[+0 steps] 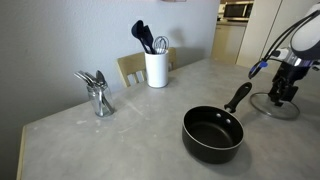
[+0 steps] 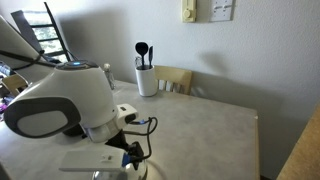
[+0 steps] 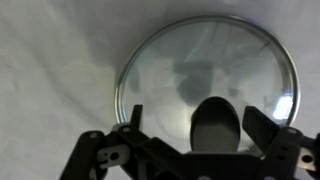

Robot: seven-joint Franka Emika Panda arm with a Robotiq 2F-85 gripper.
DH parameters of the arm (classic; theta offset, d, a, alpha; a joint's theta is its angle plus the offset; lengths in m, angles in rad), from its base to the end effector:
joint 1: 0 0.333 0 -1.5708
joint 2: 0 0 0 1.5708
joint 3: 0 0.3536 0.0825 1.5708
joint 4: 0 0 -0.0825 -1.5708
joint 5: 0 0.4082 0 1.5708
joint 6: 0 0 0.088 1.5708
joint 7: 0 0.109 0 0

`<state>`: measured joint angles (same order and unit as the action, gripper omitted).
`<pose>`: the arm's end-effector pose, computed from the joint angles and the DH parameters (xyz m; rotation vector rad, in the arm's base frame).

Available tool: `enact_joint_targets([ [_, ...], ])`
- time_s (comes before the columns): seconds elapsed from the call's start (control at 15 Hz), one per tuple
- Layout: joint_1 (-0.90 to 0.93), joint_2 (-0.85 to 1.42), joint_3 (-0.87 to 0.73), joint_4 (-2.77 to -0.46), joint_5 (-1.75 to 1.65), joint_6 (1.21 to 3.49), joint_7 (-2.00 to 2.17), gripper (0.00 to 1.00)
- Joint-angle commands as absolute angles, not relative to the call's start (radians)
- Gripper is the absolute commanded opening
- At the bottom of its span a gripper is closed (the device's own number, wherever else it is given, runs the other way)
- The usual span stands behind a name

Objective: Close the pot with the lid

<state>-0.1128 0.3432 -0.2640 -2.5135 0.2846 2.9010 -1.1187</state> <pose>0.4406 -0.2000 0.1714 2.9969 0.7411 0.0637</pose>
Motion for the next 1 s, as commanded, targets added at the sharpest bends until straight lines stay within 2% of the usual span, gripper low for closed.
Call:
enact_joint_targets([
  [0.0,-0.142,0.382,-0.229,-2.455,0.323,2.873,-1.131,1.00],
  [0.33,-0.119,0.378,-0.247,-2.441,0.311,2.864,-1.098,1.00],
  [0.4,-0.187,0.365,-0.195,-2.448,0.205,2.868,-1.009,1.00],
  [0.67,-0.164,0.342,-0.232,-2.461,0.031,2.827,-0.794,1.00],
  [0.93,-0.196,0.303,-0.200,-2.466,-0.066,2.760,-0.676,1.00],
])
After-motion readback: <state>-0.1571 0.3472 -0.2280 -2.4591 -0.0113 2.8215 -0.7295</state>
